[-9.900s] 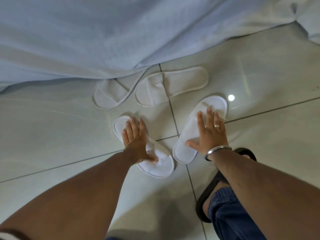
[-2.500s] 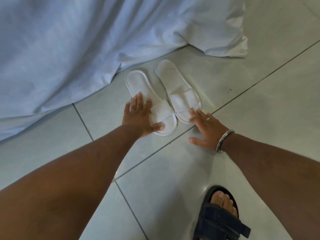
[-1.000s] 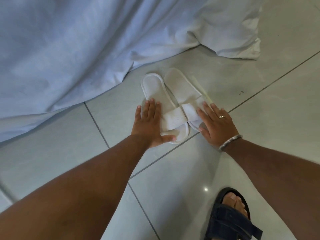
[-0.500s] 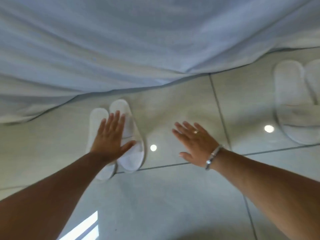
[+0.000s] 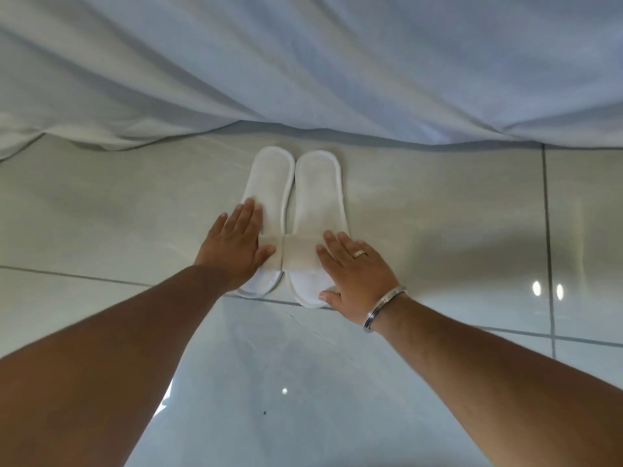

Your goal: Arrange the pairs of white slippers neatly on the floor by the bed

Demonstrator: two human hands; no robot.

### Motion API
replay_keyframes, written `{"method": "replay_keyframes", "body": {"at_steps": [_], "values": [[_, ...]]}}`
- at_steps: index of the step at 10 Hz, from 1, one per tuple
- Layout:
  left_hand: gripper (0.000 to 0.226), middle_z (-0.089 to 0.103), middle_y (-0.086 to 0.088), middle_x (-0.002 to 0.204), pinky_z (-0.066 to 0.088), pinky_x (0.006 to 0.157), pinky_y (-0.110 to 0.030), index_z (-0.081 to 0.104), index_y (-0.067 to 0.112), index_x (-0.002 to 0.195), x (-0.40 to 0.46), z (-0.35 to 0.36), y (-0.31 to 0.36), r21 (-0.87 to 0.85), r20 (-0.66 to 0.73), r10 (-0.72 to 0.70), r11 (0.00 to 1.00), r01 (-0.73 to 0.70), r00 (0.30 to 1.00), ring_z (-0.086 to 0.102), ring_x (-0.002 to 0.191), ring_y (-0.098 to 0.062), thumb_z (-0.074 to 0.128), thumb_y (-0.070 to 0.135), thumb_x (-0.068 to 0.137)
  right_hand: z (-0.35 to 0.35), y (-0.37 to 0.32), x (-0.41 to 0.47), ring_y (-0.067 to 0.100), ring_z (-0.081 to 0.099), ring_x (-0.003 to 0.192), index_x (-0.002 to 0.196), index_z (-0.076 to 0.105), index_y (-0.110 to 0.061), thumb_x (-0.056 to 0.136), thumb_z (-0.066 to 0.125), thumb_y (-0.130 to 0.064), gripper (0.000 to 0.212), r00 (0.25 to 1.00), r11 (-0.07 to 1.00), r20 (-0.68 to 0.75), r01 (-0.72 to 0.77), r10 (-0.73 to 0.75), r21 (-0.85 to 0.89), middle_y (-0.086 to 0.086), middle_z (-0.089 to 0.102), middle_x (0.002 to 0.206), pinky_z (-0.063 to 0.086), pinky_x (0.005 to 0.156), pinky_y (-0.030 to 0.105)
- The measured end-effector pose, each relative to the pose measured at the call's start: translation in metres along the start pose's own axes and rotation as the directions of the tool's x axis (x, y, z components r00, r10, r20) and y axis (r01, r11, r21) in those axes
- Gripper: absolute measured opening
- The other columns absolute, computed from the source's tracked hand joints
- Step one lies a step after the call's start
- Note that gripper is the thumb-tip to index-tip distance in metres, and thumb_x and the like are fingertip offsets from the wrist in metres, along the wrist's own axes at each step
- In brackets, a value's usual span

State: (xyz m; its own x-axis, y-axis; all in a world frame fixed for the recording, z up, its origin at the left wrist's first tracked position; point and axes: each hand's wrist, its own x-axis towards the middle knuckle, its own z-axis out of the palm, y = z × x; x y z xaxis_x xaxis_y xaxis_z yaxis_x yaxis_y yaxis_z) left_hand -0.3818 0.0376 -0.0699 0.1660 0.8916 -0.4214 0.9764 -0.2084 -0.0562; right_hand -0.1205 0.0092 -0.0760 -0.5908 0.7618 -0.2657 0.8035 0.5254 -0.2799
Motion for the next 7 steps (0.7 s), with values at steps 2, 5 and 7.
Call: {"method": "replay_keyframes", "body": {"at_steps": [2, 5, 7], "values": [[0.083, -0.004, -0.013, 0.164, 0.007, 0.122, -0.044, -0.003, 0.009, 0.155, -0.006, 0.003, 0.006, 0.033, 0.015, -0.005, 0.999, 0.004, 1.0, 0.002, 0.151, -0.027, 0.004, 0.06, 0.09, 0.001, -0.004, 0.0, 0.03, 0.02, 0.142, 0.146, 0.026, -0.014, 0.08, 0.062, -0.05, 0.084, 0.999, 0.998, 0.002, -0.053, 0.053, 0.017, 0.011, 0.016, 0.158, 0.02, 0.112, 0.047], [0.082, 0.003, -0.014, 0.164, 0.013, 0.121, -0.046, 0.002, 0.008, 0.155, -0.018, 0.004, 0.011, 0.031, 0.069, -0.013, 0.999, 0.011, 0.997, 0.008, 0.15, -0.029, 0.008, 0.059, 0.091, 0.005, -0.007, -0.003, 0.027, 0.008, 0.145, 0.148, 0.015, -0.017, 0.085, 0.055, -0.05, 0.081, 0.997, 0.997, 0.01, -0.078, 0.078, 0.029, 0.007, 0.004, 0.16, 0.009, 0.113, 0.051], [0.099, -0.01, -0.006, 0.164, 0.0, 0.121, -0.047, -0.008, 0.018, 0.155, -0.013, -0.043, 0.001, 0.096, 0.196, 0.02, 0.995, -0.04, 0.98, -0.004, 0.151, -0.025, -0.007, 0.074, 0.074, -0.035, -0.006, -0.013, 0.03, 0.007, 0.145, 0.149, 0.006, -0.022, 0.085, 0.053, -0.053, 0.086, 1.0, 0.999, -0.022, -0.006, 0.005, -0.053, 0.004, -0.007, 0.158, 0.005, 0.112, 0.058]]}}
